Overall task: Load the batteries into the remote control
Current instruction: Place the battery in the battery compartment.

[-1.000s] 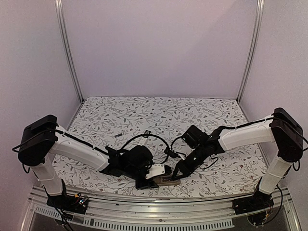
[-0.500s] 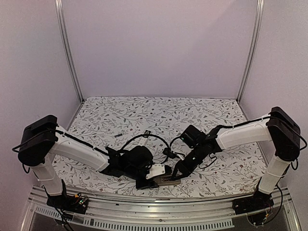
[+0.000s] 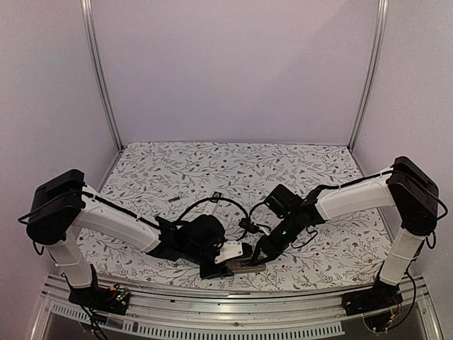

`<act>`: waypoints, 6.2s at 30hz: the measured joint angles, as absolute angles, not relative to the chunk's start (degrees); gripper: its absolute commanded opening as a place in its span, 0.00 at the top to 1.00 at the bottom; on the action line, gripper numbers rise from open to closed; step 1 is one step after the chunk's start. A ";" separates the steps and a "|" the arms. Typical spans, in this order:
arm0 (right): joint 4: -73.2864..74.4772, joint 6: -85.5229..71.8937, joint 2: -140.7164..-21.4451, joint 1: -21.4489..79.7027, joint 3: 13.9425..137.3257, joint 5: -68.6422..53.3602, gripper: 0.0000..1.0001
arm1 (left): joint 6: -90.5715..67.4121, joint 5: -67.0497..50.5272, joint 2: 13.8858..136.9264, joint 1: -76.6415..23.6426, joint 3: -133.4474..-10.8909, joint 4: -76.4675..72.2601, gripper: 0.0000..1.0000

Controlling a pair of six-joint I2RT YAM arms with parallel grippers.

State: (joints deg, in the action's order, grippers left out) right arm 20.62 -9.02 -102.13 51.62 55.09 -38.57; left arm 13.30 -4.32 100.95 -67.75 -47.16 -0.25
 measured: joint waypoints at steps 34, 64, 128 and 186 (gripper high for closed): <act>20.08 -8.86 -102.96 51.37 54.70 -38.37 1.00 | 11.97 -2.55 100.12 -69.93 -39.75 -19.49 0.23; 20.01 -8.75 -102.96 51.35 54.68 -38.30 1.00 | 11.16 -4.23 102.41 -70.67 -43.55 -22.70 0.78; 19.90 -18.11 -93.71 49.47 49.76 -35.24 0.82 | 9.65 -8.16 105.56 -69.82 -47.44 -17.30 1.00; 8.10 -32.36 -96.88 51.29 45.04 -37.04 0.95 | 9.58 -9.58 106.26 -69.19 -48.16 -14.50 0.65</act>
